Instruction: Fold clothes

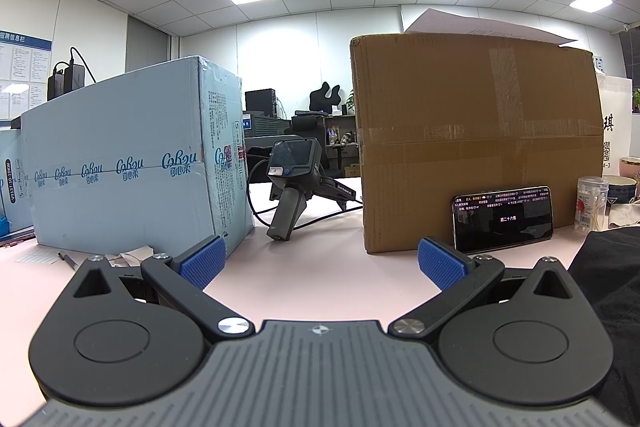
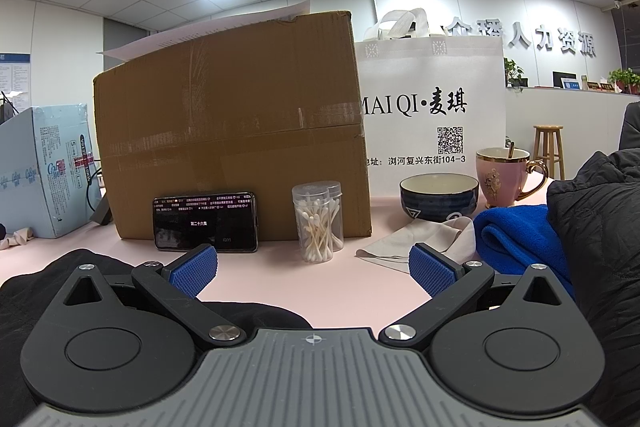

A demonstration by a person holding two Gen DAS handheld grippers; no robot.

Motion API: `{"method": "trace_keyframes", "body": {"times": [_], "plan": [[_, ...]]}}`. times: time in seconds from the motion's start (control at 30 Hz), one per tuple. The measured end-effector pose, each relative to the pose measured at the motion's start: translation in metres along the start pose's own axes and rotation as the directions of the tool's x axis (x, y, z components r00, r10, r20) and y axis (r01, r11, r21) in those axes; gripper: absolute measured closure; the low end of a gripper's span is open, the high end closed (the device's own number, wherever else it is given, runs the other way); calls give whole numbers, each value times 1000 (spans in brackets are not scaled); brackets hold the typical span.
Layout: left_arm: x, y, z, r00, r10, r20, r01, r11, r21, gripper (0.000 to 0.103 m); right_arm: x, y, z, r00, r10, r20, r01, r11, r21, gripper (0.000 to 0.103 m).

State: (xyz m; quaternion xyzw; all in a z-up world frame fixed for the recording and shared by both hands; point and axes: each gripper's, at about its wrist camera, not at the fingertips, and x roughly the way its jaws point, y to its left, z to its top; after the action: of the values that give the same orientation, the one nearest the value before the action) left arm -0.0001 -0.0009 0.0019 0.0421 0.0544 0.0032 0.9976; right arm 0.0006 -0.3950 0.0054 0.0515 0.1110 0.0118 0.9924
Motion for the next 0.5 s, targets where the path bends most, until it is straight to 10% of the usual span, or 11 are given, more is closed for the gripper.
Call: {"method": "trace_keyframes", "body": {"times": [0.5], "plan": [[0,-1,-1,1000,-1,2,1,1000,2,0,0,0,0,1000,0,-1,0,1000,0,0]]}}
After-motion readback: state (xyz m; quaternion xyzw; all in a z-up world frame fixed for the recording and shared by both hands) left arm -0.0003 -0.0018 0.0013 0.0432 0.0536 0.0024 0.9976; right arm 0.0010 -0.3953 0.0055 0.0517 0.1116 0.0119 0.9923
